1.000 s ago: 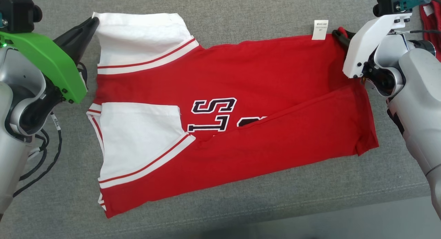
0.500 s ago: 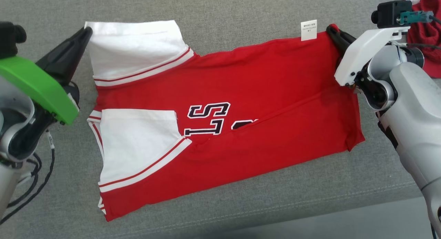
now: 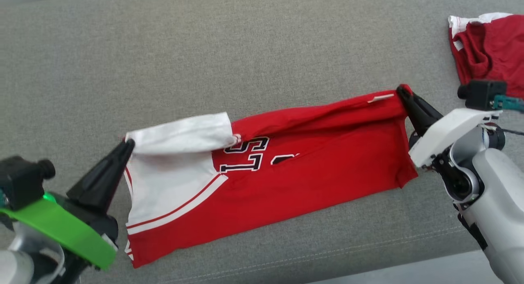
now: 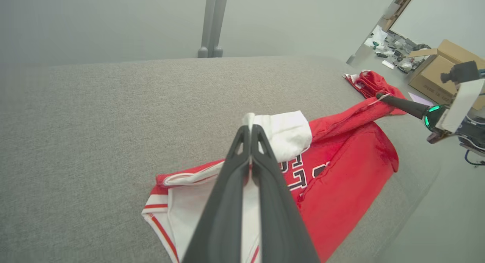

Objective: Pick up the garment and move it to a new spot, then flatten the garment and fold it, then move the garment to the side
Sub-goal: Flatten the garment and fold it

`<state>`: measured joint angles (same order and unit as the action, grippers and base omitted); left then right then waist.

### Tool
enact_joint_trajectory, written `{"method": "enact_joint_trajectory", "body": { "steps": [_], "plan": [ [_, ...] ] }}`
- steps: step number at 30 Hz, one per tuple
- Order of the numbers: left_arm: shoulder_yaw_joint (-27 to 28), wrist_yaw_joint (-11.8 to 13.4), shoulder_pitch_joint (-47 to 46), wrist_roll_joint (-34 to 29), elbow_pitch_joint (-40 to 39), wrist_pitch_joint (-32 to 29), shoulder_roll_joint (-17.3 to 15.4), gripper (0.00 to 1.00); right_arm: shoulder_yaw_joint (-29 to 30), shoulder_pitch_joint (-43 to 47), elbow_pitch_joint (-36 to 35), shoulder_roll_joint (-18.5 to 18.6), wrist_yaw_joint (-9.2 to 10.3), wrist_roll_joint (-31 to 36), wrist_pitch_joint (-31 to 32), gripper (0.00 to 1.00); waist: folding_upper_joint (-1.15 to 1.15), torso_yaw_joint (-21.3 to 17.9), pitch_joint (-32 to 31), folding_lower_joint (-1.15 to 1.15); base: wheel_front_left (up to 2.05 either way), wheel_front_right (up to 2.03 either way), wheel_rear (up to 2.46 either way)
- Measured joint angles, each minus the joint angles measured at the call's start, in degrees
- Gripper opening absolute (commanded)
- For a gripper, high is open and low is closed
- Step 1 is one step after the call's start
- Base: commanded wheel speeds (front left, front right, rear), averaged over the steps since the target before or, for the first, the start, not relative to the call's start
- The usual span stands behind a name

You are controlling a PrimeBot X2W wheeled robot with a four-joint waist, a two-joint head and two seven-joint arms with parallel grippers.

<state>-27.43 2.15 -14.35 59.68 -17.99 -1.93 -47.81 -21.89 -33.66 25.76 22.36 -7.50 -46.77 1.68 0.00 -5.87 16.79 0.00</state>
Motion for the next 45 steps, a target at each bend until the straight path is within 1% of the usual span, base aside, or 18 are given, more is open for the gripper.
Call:
{"method": "enact_joint_trajectory", "body": {
  "steps": [6,9,12,17,22,23,24,25,26,27,28,29,30,31,35,38,42,45],
  "plan": [
    [-1.1,3.5,10.8,0.3,-5.6,2.8,-1.2,0.0,4.3,9.0,-5.6,-0.4,0.01,1.7,0.3,0.0,0.0,0.4,-3.1,0.0,0.0,0.0,0.0],
    [-2.8,4.0,15.2,1.2,-5.9,4.7,0.6,0.0,6.5,13.1,-7.9,-2.1,0.0,2.8,1.4,0.0,0.0,0.9,-4.2,0.0,0.0,0.0,0.0],
    [-4.1,3.2,16.1,1.5,-3.2,6.1,2.9,0.0,7.6,14.8,-8.3,-3.3,0.01,3.8,2.0,0.0,0.0,1.2,-4.6,0.0,0.0,0.0,0.0],
    [-6.2,1.3,15.2,1.5,5.2,7.1,7.0,0.0,8.4,16.0,-7.4,-4.4,0.01,6.1,1.7,0.0,0.0,1.3,-4.7,0.0,0.0,0.0,0.0],
    [-7.7,-1.1,13.4,1.4,13.0,7.3,9.4,0.0,7.8,16.1,-5.8,-5.3,0.01,7.7,-0.1,0.0,0.0,0.7,-4.5,0.0,0.0,0.0,0.0],
    [-7.8,-1.3,13.3,1.5,14.0,7.3,9.7,0.0,7.4,16.1,-5.5,-5.3,0.01,8.0,-0.5,0.06,0.0,0.6,-4.5,0.0,0.0,0.0,0.0],
    [-7.8,-1.6,13.3,1.8,15.0,7.4,10.0,0.0,7.1,16.2,-5.2,-5.2,0.01,8.5,-1.0,0.28,0.0,0.5,-4.5,0.0,0.0,0.0,0.0],
    [-7.9,-1.8,13.2,1.8,15.8,7.6,10.3,0.0,6.8,16.3,-4.8,-5.2,0.01,8.9,-1.5,0.44,0.0,0.3,-4.4,0.0,0.0,0.0,0.0],
    [-7.9,-2.0,13.1,1.9,16.6,7.6,10.4,0.0,6.5,16.5,-4.5,-5.1,0.01,9.2,-2.1,0.75,0.0,0.2,-4.4,0.0,0.0,0.0,0.0],
    [-8.0,-2.2,13.1,2.2,17.0,7.5,10.4,0.0,6.3,16.7,-4.3,-5.0,0.01,9.5,-2.6,1.0,0.0,0.1,-4.4,0.0,0.0,0.0,0.0],
    [-8.1,-2.3,13.2,2.3,17.1,7.5,10.5,0.13,6.1,17.0,-4.0,-5.0,0.01,9.7,-3.1,1.0,0.0,-0.1,-4.3,0.0,0.0,0.0,0.0],
    [-8.1,-2.4,13.2,2.3,17.2,7.5,10.5,0.43,6.0,17.1,-3.7,-5.0,0.01,9.7,-3.5,1.0,0.0,-0.2,-4.3,0.0,0.0,0.0,0.0],
    [-8.2,-2.4,13.2,2.7,17.1,7.3,10.5,0.77,5.8,17.1,-3.7,-4.9,0.01,9.8,-3.9,1.0,0.0,-0.4,-4.3,0.0,0.0,0.0,0.0],
    [-8.5,-2.4,13.5,3.0,17.0,6.5,10.5,1.0,5.6,17.2,-3.5,-4.9,0.01,9.8,-4.3,1.0,0.0,-0.5,-4.3,0.0,0.0,0.0,0.0],
    [-9.5,-2.1,14.4,2.5,16.4,5.8,9.5,1.0,5.5,18.3,-2.7,-4.7,0.01,10.7,-4.9,1.0,0.0,-0.9,-4.4,0.0,0.0,0.0,0.0],
    [-8.0,-0.1,15.0,0.9,14.3,8.6,9.0,1.0,6.3,19.7,-1.3,-4.5,0.01,11.5,-6.2,1.0,0.0,-1.2,-5.0,0.0,0.0,0.0,0.0],
    [-7.2,0.8,15.0,-0.1,12.5,10.6,8.9,1.0,7.7,20.6,-1.1,-4.4,0.01,11.7,-6.8,1.0,0.0,-1.2,-5.7,0.0,0.0,0.0,0.0],
    [-6.3,2.1,14.8,-2.1,10.8,12.4,8.9,1.0,9.1,21.1,-1.7,-4.1,0.01,12.3,-7.2,1.0,0.0,-1.2,-6.6,0.0,0.0,0.0,0.0]
  ]
}}
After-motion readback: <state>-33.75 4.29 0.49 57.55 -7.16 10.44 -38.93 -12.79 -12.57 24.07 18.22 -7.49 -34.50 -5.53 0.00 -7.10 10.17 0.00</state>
